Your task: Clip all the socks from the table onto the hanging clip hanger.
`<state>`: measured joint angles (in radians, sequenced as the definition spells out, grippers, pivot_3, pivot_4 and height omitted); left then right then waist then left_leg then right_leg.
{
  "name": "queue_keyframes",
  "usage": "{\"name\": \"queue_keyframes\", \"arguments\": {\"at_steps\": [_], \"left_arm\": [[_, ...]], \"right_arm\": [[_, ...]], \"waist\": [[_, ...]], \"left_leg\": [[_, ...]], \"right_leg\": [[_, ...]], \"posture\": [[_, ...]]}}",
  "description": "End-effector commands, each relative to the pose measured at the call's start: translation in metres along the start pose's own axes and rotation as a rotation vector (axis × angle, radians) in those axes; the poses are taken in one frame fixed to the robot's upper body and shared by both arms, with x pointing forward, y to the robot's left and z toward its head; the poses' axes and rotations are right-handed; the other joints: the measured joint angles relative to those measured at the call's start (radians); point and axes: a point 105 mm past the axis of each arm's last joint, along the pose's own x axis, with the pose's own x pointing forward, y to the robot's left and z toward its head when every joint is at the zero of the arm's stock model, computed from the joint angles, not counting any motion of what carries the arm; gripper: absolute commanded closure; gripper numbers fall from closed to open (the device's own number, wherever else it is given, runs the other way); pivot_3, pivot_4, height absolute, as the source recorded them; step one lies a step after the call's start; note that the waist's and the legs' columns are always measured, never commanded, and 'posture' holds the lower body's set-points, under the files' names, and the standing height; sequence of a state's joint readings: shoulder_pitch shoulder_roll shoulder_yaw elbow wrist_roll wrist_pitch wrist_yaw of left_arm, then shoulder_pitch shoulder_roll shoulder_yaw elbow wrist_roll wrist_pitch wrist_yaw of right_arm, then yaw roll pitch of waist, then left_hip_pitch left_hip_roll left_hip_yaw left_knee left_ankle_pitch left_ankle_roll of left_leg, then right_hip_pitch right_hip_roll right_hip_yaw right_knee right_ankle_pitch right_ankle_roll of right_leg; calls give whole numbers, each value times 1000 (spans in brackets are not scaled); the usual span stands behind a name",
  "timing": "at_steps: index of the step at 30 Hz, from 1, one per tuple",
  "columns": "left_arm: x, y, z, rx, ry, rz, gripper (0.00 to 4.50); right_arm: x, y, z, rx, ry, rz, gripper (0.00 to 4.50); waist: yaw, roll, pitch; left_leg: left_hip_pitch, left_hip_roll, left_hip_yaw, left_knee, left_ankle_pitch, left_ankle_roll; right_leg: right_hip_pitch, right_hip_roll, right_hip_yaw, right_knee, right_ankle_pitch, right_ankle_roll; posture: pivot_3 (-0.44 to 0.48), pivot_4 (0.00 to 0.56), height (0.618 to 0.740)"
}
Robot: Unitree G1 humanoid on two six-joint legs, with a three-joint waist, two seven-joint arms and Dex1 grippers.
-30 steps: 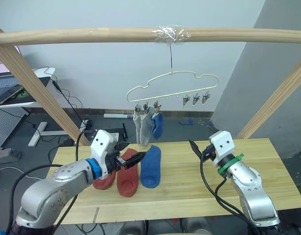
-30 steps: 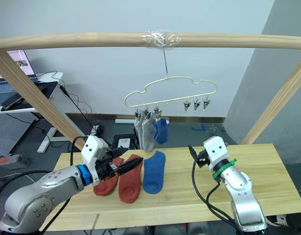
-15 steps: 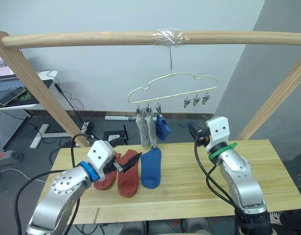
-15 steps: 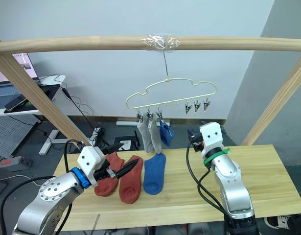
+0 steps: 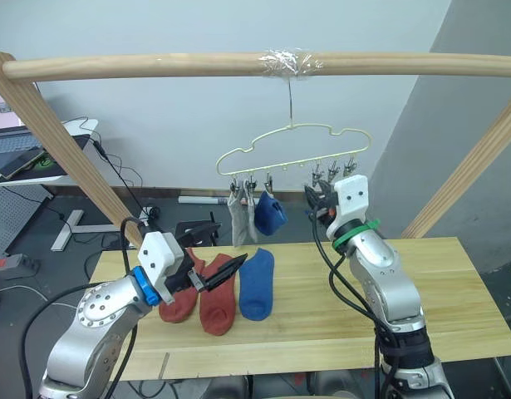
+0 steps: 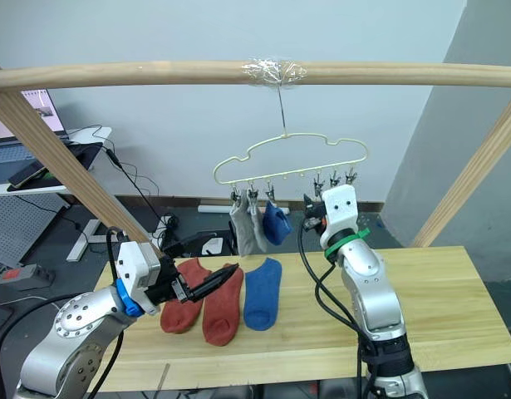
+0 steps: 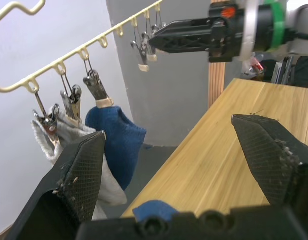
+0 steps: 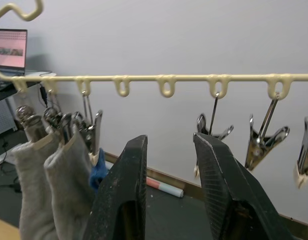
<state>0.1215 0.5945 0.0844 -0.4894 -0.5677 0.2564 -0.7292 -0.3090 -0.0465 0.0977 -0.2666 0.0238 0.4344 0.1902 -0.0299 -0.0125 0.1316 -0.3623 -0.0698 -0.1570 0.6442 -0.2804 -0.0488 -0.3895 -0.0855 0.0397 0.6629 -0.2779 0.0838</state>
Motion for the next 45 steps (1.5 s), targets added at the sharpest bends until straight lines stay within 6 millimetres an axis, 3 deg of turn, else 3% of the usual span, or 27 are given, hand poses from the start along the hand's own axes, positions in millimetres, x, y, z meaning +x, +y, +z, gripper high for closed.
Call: {"name": "queue_keyframes", "arguments": {"at_steps": [1,21,45], "left_arm": [[1,-6,15,47,-39,-16,0],[4,-2,23,22,-58,35,0],[3,-3,16,9,-39,40,0]], "right_arm": [[6,-3,8,24,-14,-37,2997],[28,-19,1,74,38,-126,2997],[45,-3,19,90,-48,-76,2997]], "waist": [[-1,0,0],[-1,7,9],[-1,11,19]], "left_leg": [[0,0,0,0,0,0],[0,0,-1,-1,0,0],[0,0,-1,-3,0,0]], "right_leg": [[0,0,0,0,0,0],[0,0,0,0,0,0],[-1,0,0,-1,0,0]], "posture": [[26,118,740],[41,141,740],[42,152,740]]}}
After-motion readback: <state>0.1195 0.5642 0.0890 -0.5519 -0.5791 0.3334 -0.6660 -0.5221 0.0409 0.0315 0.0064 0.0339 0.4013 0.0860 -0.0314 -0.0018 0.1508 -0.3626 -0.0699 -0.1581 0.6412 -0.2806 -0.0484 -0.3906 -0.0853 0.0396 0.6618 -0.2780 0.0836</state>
